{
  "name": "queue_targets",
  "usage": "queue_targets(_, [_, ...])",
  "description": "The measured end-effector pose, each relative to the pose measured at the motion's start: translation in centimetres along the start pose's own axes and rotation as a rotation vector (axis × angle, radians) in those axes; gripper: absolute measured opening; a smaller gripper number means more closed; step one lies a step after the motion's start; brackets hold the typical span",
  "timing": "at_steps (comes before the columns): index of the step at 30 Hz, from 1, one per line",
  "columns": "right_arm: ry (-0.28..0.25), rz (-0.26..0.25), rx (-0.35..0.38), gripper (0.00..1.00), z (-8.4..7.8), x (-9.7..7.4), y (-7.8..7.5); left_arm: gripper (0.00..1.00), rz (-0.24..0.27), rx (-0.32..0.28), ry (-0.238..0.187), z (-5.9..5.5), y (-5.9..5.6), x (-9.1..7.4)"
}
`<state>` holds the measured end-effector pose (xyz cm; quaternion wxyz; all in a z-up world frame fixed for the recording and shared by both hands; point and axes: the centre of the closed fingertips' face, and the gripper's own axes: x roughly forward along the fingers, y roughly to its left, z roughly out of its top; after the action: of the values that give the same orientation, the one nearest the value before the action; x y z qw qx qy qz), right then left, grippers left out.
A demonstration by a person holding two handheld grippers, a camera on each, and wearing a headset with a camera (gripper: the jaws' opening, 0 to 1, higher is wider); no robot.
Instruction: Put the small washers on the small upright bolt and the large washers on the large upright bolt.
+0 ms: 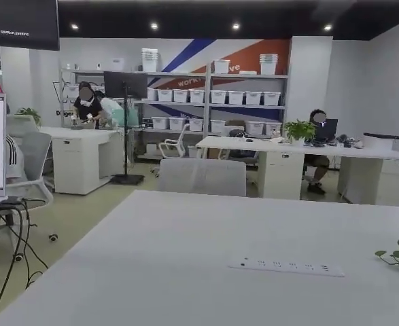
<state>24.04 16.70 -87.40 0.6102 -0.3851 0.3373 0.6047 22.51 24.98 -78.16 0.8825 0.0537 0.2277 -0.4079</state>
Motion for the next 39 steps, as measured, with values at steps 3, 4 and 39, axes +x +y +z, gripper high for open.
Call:
queue_targets(3, [0.002, 0.006, 0.007, 0.31, 0.05, 0.05, -0.04, 0.70, 0.000, 0.001, 0.000, 0.00, 0.01, -0.01])
queue_targets(4, [0.003, 0.007, 0.006, 0.31, 0.06, 0.06, -0.03, 0.70, 0.000, 0.002, 0.000, -0.01, -0.01, -0.02])
queue_targets(39, [0.046, 0.039, 0.109, 0.23, 0.39, 0.31, 0.09, 0.68, 0.001, 0.026, 0.013, -0.20, -0.22, -0.01])
